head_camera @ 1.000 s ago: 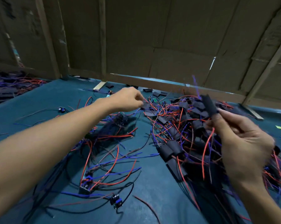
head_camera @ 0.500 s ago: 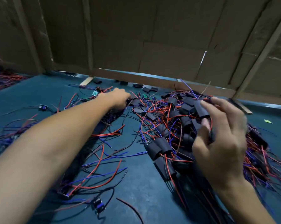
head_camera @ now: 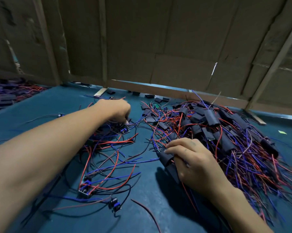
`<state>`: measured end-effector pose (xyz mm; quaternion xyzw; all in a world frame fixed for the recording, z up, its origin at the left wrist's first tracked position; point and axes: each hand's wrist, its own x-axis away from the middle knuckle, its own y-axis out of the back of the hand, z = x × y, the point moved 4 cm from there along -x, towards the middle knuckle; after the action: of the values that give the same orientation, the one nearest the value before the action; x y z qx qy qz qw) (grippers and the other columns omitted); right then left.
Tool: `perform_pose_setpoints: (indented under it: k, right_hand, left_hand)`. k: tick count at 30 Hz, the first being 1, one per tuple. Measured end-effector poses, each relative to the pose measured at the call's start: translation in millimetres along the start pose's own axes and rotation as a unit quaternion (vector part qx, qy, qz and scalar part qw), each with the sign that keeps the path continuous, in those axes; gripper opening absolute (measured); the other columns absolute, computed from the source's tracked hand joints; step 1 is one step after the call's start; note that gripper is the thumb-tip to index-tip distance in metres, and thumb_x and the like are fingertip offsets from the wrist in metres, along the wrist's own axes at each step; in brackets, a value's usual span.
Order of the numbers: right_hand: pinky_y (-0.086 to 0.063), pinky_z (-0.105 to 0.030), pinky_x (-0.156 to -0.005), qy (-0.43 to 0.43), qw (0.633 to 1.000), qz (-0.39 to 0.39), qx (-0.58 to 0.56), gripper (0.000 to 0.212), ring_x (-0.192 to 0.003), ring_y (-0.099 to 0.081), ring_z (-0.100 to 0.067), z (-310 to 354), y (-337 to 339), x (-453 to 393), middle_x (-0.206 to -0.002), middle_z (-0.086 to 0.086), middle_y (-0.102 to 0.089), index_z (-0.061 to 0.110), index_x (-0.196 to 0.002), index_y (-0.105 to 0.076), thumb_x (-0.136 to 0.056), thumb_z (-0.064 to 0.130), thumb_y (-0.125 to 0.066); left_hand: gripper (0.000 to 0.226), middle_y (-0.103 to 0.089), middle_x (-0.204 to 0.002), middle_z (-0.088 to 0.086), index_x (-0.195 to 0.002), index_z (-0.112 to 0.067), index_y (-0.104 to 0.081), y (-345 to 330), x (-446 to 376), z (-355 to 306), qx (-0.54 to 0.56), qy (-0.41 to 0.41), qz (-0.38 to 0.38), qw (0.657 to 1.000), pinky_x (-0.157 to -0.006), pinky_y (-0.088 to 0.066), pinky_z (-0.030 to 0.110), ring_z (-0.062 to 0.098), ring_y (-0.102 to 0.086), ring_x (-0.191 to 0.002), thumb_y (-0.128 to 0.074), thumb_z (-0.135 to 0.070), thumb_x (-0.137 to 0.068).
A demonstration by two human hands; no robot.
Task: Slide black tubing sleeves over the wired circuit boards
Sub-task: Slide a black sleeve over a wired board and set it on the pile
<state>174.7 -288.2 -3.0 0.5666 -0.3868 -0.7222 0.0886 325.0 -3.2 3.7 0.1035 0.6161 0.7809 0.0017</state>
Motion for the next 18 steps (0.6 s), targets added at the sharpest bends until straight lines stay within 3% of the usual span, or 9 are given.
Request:
perform_pose_setpoints:
  k: [3, 6, 8, 11, 13, 16, 18]
  right_hand:
    - [-0.052, -0.043, -0.069, 0.003, 1.0, 0.004, -0.004, 0.022, -0.084, -0.069, -0.025, -1, -1, 0, -0.097, -0.002, -0.073, 0.008, -0.088, -0.076, -0.08, -0.008, -0.062]
    - [-0.052, -0.042, -0.069, 0.003, 1.0, -0.002, -0.002, 0.021, -0.084, -0.069, -0.024, 0, -1, 0, -0.096, -0.001, -0.073, 0.008, -0.087, -0.076, -0.081, -0.008, -0.063]
    - [-0.053, -0.042, -0.069, 0.005, 1.0, -0.009, 0.001, 0.022, -0.086, -0.069, -0.023, 3, 0, -1, -0.097, -0.002, -0.073, 0.007, -0.09, -0.076, -0.081, -0.007, -0.063]
    - [-0.055, -0.04, -0.08, -0.051, 0.997, -0.033, -0.045, 0.025, -0.095, -0.069, -0.017, 3, 2, -1, -0.107, -0.003, -0.072, 0.005, -0.11, -0.073, -0.088, 0.0, -0.064]
    - [-0.054, -0.029, -0.087, -0.142, 0.978, -0.053, -0.142, 0.032, -0.097, -0.068, -0.007, 1, 2, -2, -0.114, 0.001, -0.07, 0.01, -0.125, -0.067, -0.094, 0.017, -0.065]
    - [-0.051, -0.018, -0.089, -0.223, 0.951, -0.051, -0.205, 0.046, -0.096, -0.069, -0.002, 4, -3, -4, -0.119, 0.007, -0.069, 0.018, -0.133, -0.064, -0.091, 0.035, -0.067]
    - [-0.054, -0.023, -0.09, -0.234, 0.943, -0.033, -0.234, 0.041, -0.096, -0.068, 0.001, 4, -8, -3, -0.113, 0.008, -0.074, 0.019, -0.129, -0.069, -0.09, 0.031, -0.072]
  left_hand:
    - [0.049, -0.057, -0.114, 0.013, -0.111, -0.011, -0.069, -2, 12, -3, -0.035, 0.0, -0.039, 0.999, -0.092, -0.051, 0.043, 0.035, -0.058, -0.107, -0.057, -0.056, -0.095]
    - [0.05, -0.062, -0.107, 0.015, -0.104, -0.007, -0.063, 7, 27, -9, -0.011, -0.005, -0.19, 0.982, -0.085, -0.049, 0.041, 0.035, -0.06, -0.1, -0.052, -0.056, -0.097]
    - [0.046, -0.066, -0.099, 0.012, -0.101, -0.008, -0.065, 17, 42, -13, 0.111, 0.0, -0.298, 0.948, -0.081, -0.049, 0.039, 0.031, -0.062, -0.093, -0.056, -0.053, -0.096]
    - [0.032, -0.074, -0.088, -0.001, -0.098, -0.015, -0.072, 23, 70, -24, 0.422, 0.022, -0.35, 0.836, -0.075, -0.054, 0.03, 0.016, -0.069, -0.081, -0.067, -0.046, -0.093]
    - [0.021, -0.077, -0.086, 0.002, -0.095, -0.016, -0.074, 17, 88, -51, 0.596, -0.023, -0.288, 0.749, -0.068, -0.058, 0.032, 0.014, -0.072, -0.075, -0.071, -0.037, -0.092]
    - [0.017, -0.077, -0.087, 0.011, -0.093, -0.015, -0.076, 1, 119, -100, 0.736, -0.081, -0.183, 0.647, -0.062, -0.057, 0.025, 0.018, -0.074, -0.075, -0.073, -0.029, -0.086]
    - [0.019, -0.076, -0.088, 0.015, -0.095, -0.01, -0.076, -10, 134, -120, 0.784, -0.081, -0.143, 0.598, -0.064, -0.059, 0.027, 0.022, -0.073, -0.078, -0.073, -0.026, -0.084]
